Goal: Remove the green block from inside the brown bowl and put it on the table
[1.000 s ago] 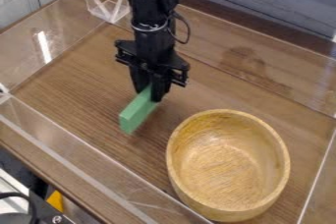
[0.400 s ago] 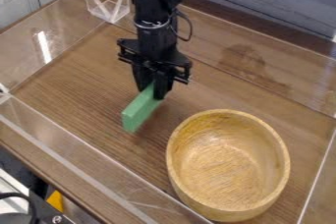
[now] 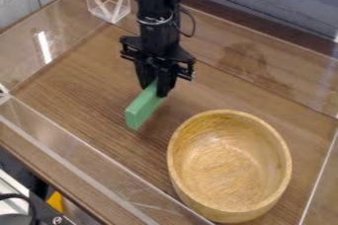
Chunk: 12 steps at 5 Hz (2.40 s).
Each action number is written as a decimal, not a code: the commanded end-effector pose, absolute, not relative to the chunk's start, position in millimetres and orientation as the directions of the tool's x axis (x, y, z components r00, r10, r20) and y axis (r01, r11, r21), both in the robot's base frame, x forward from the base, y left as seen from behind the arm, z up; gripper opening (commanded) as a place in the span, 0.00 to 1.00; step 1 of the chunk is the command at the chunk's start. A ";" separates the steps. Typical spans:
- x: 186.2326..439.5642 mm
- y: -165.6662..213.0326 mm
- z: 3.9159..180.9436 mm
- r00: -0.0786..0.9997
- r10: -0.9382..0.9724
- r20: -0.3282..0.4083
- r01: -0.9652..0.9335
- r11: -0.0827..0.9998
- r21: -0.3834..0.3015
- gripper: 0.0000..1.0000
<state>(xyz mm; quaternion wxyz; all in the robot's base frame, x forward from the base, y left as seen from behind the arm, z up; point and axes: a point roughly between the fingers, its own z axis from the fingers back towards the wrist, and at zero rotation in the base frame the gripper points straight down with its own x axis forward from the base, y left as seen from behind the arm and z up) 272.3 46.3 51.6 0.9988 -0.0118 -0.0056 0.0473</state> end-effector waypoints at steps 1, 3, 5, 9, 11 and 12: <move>281.8 51.0 63.0 0.993 0.111 0.044 -0.110 0.994 -0.024 0.00; 284.6 52.1 62.4 0.992 0.124 0.022 -0.123 0.992 -0.031 0.00; 286.9 53.1 60.3 0.991 0.135 0.001 -0.134 0.990 -0.035 0.00; 289.1 53.4 60.3 0.988 0.151 -0.039 -0.153 0.987 -0.047 0.00; 289.2 54.1 61.0 0.986 0.154 -0.058 -0.157 0.986 -0.053 0.00; 289.3 53.9 60.7 0.986 0.155 -0.066 -0.158 0.986 -0.056 0.00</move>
